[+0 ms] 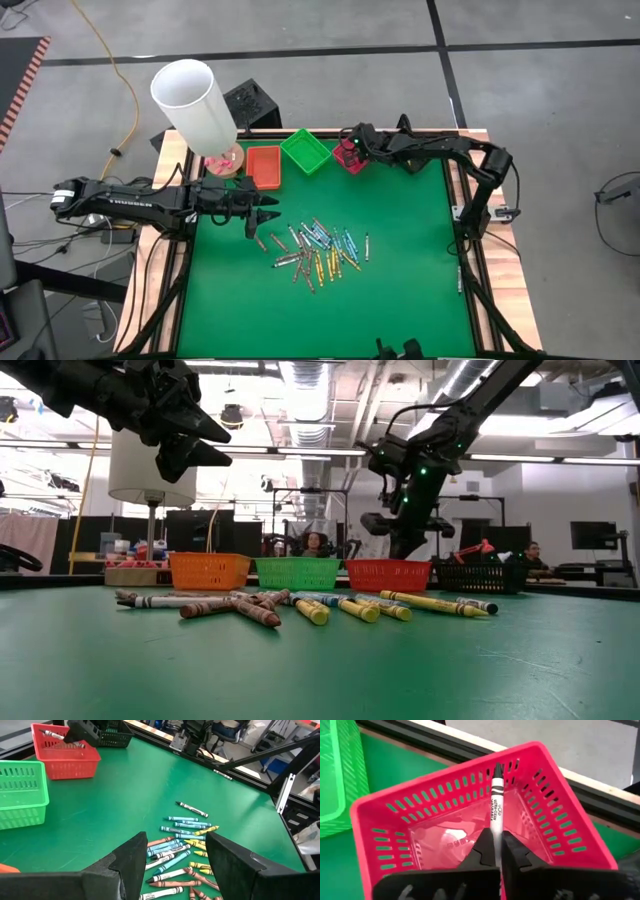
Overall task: Sort crayons
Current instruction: Put the black crayon into the red bin
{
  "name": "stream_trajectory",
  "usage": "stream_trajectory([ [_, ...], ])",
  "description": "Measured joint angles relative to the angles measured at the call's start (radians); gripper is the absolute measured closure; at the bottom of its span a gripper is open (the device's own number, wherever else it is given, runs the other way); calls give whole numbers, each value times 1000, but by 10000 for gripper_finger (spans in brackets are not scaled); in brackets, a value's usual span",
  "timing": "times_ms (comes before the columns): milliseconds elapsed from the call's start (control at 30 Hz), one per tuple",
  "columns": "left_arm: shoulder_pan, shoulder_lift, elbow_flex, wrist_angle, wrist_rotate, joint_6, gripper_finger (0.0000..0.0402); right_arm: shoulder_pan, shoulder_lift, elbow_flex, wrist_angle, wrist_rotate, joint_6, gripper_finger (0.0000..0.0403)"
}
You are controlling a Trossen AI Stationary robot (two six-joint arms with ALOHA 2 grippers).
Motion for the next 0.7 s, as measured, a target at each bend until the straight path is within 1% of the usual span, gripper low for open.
stream_trajectory([
  [233,0,0,0,3,0,-1,210,-1,1,0,-5,-6,-19,336],
  [433,0,0,0,3,0,-15,210,0,-26,0,-20,-72,-73,299],
  [600,0,0,0,0,0,-15,210,11,-133,0,-75,-98,-140,295],
  [700,0,0,0,0,0,-15,210,28,-235,0,-199,-121,-158,294],
])
